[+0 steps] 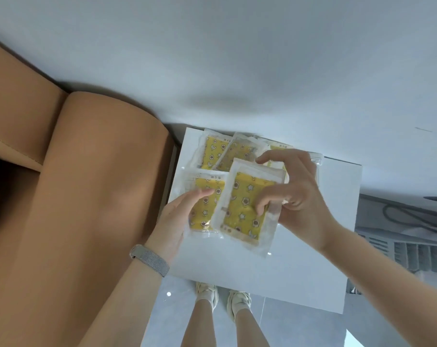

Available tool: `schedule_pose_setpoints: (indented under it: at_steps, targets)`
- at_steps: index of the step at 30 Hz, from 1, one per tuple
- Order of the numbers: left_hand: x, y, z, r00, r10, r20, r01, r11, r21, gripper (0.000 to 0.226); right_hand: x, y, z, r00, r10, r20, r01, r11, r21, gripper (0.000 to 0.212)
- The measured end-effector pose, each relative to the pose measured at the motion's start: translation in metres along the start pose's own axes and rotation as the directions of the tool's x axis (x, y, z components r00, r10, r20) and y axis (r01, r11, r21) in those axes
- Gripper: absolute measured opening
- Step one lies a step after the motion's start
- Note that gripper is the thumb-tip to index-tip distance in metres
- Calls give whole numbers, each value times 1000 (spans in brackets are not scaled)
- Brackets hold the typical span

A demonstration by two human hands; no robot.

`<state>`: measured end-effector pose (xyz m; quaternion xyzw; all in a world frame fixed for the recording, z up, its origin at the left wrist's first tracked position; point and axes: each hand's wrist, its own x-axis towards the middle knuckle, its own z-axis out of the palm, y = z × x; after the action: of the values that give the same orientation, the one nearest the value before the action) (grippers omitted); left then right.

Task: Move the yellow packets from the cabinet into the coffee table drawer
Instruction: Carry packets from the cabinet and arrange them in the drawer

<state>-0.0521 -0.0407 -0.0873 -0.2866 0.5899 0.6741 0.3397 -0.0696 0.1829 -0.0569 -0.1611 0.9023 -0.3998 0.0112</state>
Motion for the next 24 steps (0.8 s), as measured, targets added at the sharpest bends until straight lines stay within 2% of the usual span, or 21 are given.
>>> schedule_pose_setpoints:
  at_steps: [2, 6, 8, 9, 12, 13, 16, 17, 20, 22, 24]
  targets:
    - [-3, 3, 12, 992, -40, 123, 45, 998, -35, 54, -9, -11, 9, 998, 42, -49, -38, 997, 67, 21]
    - [-7, 10, 28, 986, -48, 161, 77, 980, -183, 41, -18, -7, 31, 998, 51, -36, -51, 999, 16, 23]
    - [-6, 10, 30, 974, -32, 226, 70, 984, -164, 53, -19, -5, 39, 996, 83, -39, -83, 996, -9, 25]
    - [-4, 8, 28, 976, -21, 215, 52, 989, -142, 58, -20, -5, 43, 992, 118, -44, -118, 993, -3, 28]
    - [-1, 0, 25, 993, 16, 117, -4, 995, -104, 30, -22, -11, 49, 977, 209, -37, -209, 978, 7, 30]
    - [-1, -2, 24, 995, 34, 96, -24, 994, -105, 28, -23, -12, 50, 976, 217, -18, -217, 976, -9, 35]
    - [-1, -7, 17, 999, 51, 6, -50, 986, -160, 33, -22, -8, 49, 973, 228, 32, -228, 974, -15, 61]
    - [-1, -8, 13, 999, 43, -24, -46, 981, -187, 35, -19, -5, 46, 966, 259, 19, -259, 966, -7, 63]
    - [0, -6, -2, 994, 23, -102, -49, 965, -259, 33, 0, 3, 32, 910, 412, -50, -412, 911, 28, 43]
    - [-1, -3, -12, 989, 27, -144, -67, 959, -277, 26, 21, 8, 29, 850, 526, -24, -526, 850, 21, 35]
    - [-2, -1, -21, 984, 36, -173, -83, 959, -272, 20, 45, 17, 35, 732, 679, 54, -674, 734, -86, 53]
